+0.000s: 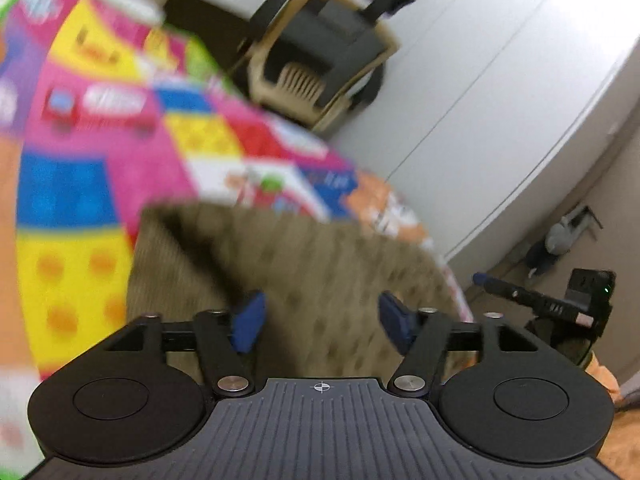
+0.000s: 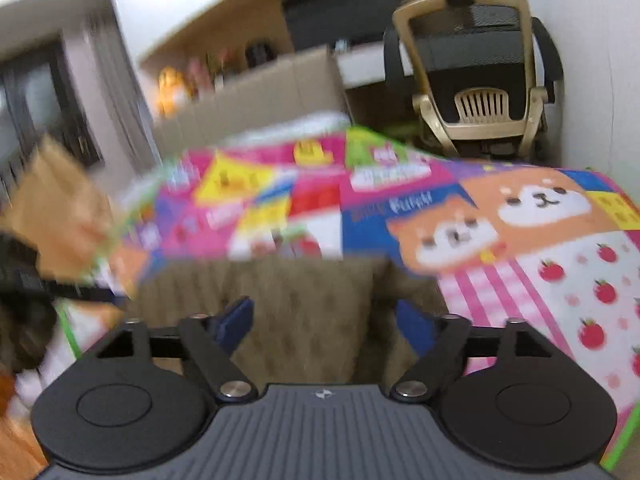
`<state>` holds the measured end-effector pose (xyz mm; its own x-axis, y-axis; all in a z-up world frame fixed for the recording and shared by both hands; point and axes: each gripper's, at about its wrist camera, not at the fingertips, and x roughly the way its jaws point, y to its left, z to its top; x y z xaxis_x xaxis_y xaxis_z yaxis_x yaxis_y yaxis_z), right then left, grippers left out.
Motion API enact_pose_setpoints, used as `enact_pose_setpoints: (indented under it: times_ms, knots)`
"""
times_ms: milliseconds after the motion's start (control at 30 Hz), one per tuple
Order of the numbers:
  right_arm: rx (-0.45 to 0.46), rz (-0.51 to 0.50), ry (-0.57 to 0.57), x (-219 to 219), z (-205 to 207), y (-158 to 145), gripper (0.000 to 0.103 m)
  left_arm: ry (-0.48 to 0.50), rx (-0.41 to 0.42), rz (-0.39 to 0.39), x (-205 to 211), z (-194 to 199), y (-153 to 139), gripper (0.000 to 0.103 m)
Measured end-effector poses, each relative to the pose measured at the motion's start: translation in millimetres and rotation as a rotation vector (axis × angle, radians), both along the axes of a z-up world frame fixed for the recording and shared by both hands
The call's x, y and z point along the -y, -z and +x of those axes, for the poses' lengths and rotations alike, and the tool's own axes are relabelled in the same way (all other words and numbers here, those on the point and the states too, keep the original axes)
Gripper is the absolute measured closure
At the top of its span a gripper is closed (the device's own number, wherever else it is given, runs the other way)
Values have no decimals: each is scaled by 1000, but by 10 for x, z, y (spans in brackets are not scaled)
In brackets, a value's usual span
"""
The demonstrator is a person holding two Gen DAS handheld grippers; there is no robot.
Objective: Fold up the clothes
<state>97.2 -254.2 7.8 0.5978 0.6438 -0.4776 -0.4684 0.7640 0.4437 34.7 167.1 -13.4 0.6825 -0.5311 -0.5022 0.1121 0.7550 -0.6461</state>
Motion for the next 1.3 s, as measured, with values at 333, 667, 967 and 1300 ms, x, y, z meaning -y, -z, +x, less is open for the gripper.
enact_pose_setpoints:
  times_ms: [333, 667, 967, 1300]
  knots:
    - [-477, 358, -10, -193, 1057, 732, 13, -53, -95, 9, -107, 531, 167, 14]
    - [-97, 36, 33, -565, 1120, 310, 15, -122, 116, 269, -21, 778, -109, 15]
    - [148, -241, 168, -567, 496, 93, 0, 47, 225, 220, 363, 394, -178, 8]
    - [-78, 139, -28, -955, 834, 155, 0, 59, 140, 228, 532, 512, 87, 7]
